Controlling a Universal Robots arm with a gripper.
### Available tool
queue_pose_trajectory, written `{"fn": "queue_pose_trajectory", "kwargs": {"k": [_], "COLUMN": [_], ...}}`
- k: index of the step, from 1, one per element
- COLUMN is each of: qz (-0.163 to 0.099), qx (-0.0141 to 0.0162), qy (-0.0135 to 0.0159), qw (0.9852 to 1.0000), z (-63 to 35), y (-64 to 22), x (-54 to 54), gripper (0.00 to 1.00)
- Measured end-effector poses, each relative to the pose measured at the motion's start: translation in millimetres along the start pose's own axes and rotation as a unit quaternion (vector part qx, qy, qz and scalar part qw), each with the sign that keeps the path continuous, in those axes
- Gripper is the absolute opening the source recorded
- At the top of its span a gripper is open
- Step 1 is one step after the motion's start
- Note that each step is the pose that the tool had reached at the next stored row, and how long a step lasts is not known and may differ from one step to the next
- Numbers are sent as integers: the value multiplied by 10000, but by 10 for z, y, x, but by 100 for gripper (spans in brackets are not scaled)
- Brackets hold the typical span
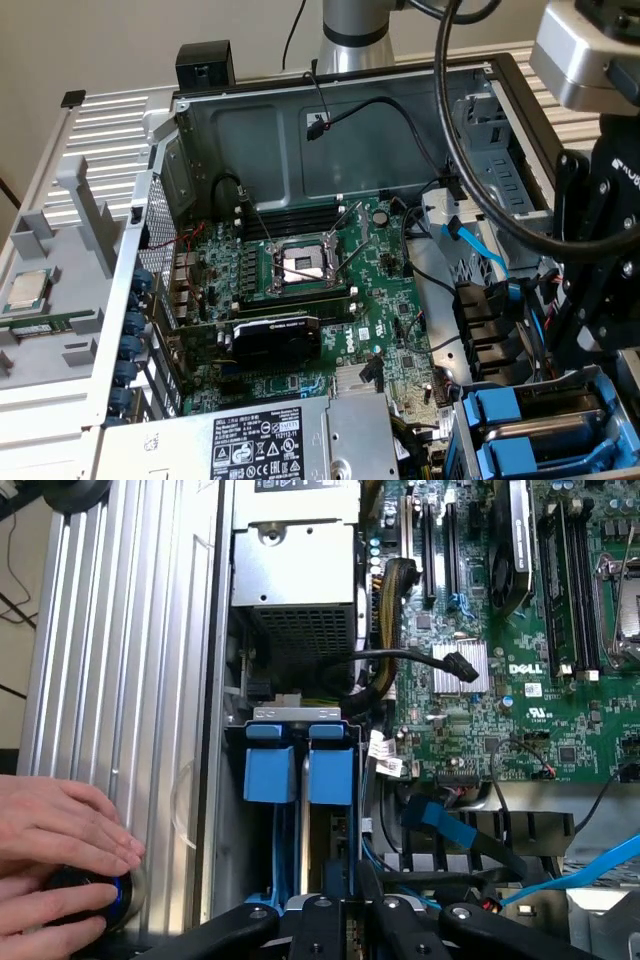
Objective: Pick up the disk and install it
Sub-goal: 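Insert the first disk wire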
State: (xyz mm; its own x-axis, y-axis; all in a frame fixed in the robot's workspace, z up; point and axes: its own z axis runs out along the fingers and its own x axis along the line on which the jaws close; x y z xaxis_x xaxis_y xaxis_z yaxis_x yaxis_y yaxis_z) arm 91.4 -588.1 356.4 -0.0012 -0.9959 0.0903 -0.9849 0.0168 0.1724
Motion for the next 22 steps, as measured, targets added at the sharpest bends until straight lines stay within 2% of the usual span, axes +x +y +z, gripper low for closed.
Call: {"fn": "queue_pose_trajectory", "kwargs": {"k": [11, 22], "qz": [13, 19], "qx": [42, 44], "qy": [-6, -9], "qw": [10000, 10000], "z": [72, 94], "y": [32, 30], "x": [0, 9], "gripper": [17, 17]}}
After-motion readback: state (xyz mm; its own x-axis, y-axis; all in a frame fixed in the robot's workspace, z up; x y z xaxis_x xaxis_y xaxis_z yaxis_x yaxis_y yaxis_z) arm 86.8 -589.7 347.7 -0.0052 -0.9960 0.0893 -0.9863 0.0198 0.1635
